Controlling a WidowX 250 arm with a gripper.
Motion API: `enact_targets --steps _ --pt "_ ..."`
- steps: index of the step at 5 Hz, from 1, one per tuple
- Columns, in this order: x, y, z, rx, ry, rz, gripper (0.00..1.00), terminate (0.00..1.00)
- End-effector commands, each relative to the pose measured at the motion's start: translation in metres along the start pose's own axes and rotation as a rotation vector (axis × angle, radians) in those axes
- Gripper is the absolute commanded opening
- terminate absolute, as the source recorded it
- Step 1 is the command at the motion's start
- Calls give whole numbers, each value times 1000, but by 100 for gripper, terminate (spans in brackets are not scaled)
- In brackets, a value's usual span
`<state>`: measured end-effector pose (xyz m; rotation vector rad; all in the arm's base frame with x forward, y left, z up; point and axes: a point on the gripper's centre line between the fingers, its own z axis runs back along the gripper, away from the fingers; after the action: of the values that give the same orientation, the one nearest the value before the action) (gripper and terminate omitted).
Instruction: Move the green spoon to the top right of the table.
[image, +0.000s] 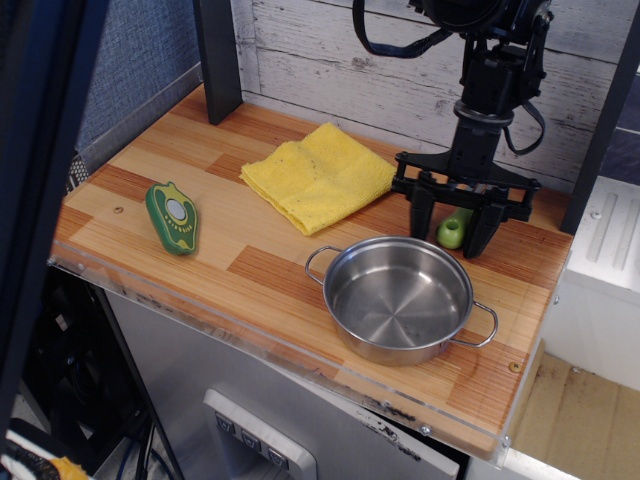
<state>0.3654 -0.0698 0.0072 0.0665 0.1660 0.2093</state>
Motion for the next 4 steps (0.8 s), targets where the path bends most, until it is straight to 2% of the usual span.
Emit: enact_targets --steps 1,3,4 --pt "-20 3 42 -57 -138 -20 100 0" --pt "-43 33 89 -177 -296 -23 100 0" --pt "-59 53 114 -152 -301 -43 100 0"
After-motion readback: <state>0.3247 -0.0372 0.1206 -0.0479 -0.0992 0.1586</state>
